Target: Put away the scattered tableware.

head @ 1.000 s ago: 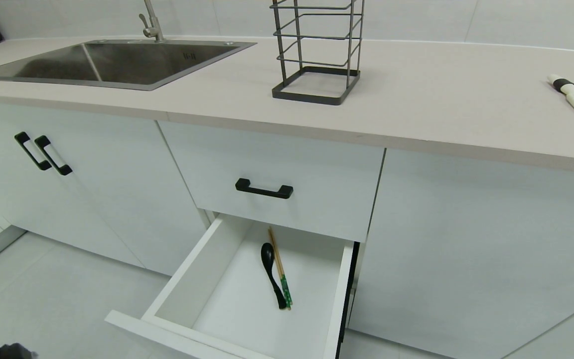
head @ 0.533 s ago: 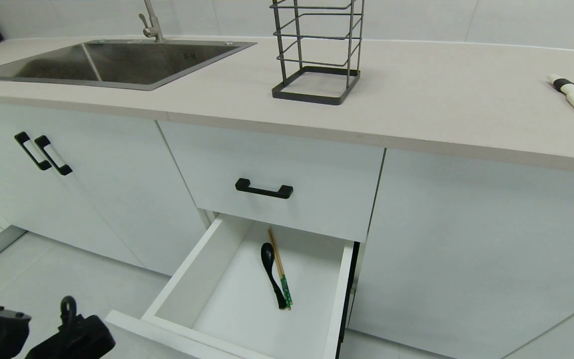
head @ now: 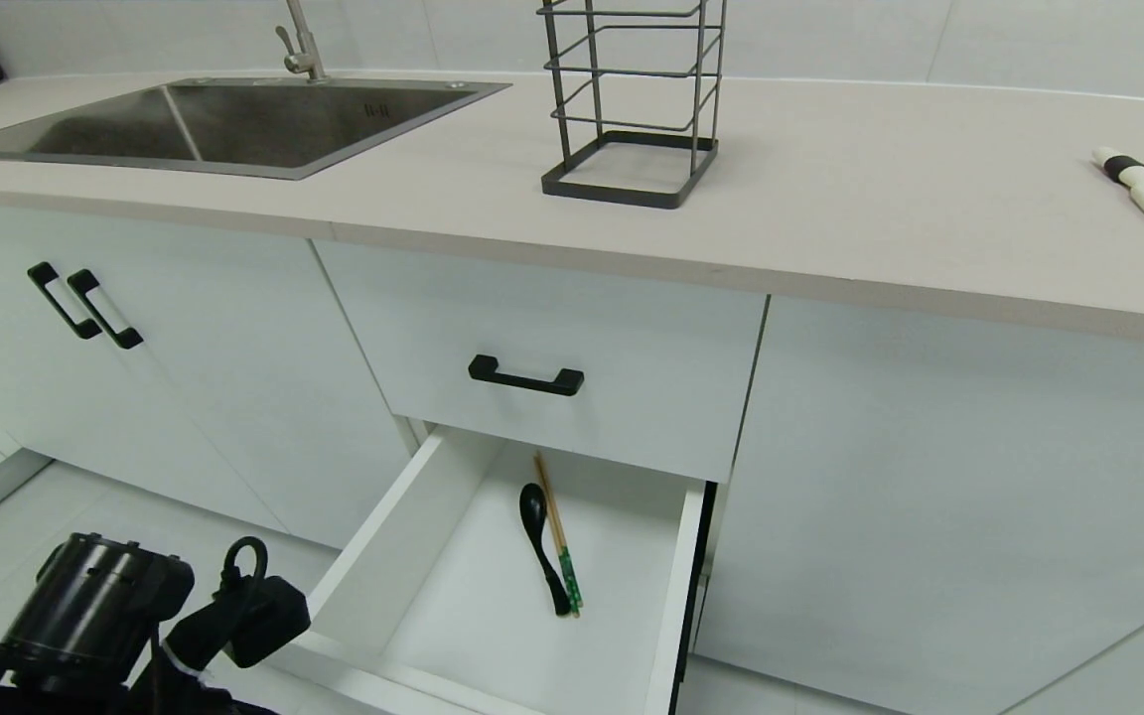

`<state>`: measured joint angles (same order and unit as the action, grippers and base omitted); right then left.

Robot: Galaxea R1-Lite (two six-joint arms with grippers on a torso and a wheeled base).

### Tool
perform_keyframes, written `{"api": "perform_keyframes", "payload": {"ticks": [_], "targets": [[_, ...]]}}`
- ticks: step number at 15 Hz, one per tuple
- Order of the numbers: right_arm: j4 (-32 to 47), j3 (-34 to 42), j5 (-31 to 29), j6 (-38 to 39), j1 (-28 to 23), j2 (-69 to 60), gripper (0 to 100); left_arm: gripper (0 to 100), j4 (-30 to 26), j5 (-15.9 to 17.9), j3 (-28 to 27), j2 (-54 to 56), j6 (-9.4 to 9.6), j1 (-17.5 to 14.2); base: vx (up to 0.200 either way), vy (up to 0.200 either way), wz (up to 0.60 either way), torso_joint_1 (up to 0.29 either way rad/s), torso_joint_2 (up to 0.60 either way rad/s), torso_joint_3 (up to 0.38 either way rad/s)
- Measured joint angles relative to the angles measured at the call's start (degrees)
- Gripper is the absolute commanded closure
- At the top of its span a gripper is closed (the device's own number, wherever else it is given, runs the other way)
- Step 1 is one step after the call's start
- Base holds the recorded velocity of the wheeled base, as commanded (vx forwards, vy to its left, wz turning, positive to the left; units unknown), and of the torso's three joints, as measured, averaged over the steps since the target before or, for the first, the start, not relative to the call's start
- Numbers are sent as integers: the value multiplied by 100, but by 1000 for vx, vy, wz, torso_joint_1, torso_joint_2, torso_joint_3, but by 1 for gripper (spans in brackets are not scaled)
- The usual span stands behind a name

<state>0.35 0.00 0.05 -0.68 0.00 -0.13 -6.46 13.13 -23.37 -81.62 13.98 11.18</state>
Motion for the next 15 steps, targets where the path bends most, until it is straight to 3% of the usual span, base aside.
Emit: {"api": "perform_keyframes", "payload": {"ticks": [2, 8, 15], "targets": [[0, 0, 2, 0, 0, 0, 0, 0, 491, -169, -59, -251, -5, 4, 0, 0, 0, 0, 0, 0], [-2, 0, 2, 0, 0, 2, 0, 0, 796, -224, -94, -499, -6, 9, 0, 0, 0, 0, 0, 0], [0, 0, 2, 0, 0, 2, 0, 0, 1844, -399, -121, -846, 20, 6, 0, 0, 0, 0, 0, 0]]}}
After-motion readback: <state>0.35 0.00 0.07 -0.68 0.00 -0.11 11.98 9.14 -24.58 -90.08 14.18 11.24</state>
